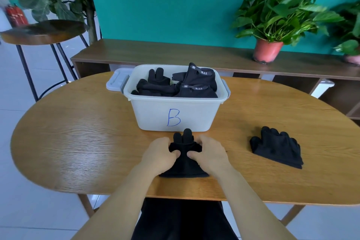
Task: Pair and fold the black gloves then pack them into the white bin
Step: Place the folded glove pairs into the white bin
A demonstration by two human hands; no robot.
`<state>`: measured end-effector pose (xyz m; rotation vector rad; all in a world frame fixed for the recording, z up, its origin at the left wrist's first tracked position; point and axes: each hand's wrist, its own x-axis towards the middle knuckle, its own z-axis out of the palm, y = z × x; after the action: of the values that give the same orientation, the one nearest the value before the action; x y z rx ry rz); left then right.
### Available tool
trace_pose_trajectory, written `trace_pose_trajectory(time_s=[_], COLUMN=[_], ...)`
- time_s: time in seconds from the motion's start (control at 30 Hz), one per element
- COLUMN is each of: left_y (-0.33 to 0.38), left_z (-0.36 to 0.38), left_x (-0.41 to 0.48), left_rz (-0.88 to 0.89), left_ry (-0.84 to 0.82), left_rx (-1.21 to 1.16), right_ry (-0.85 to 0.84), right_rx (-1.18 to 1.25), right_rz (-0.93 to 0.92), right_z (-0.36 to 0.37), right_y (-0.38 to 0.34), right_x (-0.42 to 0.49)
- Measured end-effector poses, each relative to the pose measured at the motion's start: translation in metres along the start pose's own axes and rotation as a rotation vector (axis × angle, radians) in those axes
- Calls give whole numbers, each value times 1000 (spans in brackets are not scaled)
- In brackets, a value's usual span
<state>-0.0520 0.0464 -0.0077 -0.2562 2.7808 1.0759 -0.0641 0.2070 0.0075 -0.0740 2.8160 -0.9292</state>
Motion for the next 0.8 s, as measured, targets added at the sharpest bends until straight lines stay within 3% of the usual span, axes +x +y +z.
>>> trace_pose_trajectory(time_s=[0.23,0.5,0.8], left_y=[-3,0,3], left_z=[-3,-9,-18], left_x=[1,-5,-13], left_rz=[0,-54,1], left_ry=[-45,-83,-146], left_rx=[-204,-432,-269], right_ry=[12,-20,-5], right_rx=[45,320,363], right_rz=[-14,19,-18], right_z=[-2,-2,-7], right_y=[5,10,14], right_x=[-2,-2,-5])
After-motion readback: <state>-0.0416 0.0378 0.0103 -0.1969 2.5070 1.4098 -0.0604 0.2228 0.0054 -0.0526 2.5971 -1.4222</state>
